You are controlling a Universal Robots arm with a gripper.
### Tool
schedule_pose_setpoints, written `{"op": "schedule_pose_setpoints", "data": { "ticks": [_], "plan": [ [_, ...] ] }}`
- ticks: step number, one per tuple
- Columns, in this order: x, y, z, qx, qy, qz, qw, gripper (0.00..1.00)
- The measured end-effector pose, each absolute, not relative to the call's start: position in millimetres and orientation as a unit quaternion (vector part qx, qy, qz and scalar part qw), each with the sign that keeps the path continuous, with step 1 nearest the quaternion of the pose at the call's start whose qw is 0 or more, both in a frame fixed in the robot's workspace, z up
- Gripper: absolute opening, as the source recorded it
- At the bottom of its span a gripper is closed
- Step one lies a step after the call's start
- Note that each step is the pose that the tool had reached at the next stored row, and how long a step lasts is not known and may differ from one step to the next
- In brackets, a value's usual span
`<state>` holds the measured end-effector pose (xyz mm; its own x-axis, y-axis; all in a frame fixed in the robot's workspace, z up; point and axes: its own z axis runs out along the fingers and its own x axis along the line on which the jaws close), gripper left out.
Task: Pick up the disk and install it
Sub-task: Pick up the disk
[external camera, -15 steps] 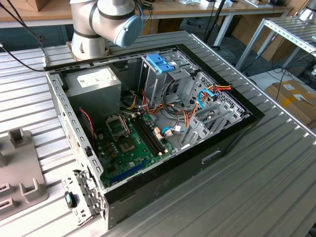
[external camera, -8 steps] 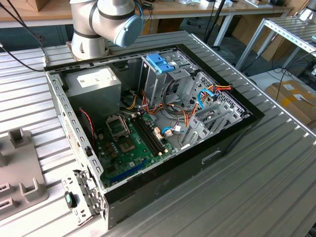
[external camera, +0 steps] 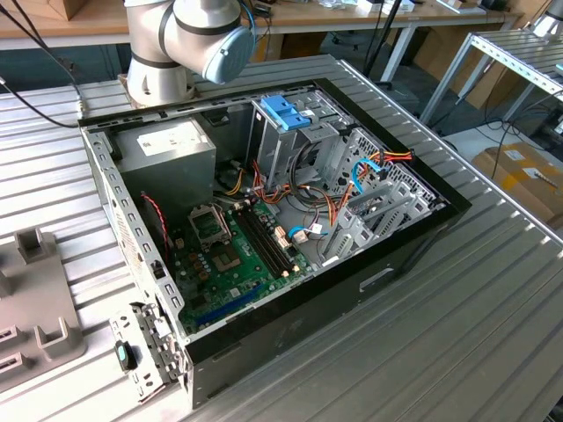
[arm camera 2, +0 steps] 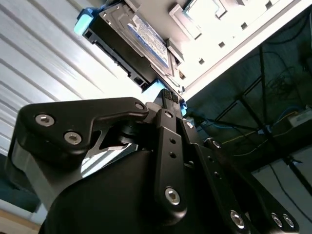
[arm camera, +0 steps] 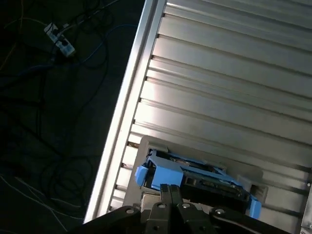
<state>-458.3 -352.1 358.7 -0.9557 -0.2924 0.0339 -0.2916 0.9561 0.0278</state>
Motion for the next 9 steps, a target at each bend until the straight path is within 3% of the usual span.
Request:
{"op": "schedule_pose_setpoints", "data": {
  "ticks": [9],
  "plan": [
    [-458.3,-352.1,358.6,0.246,-0.969,-0.009,0.020,0.11]
  ]
}}
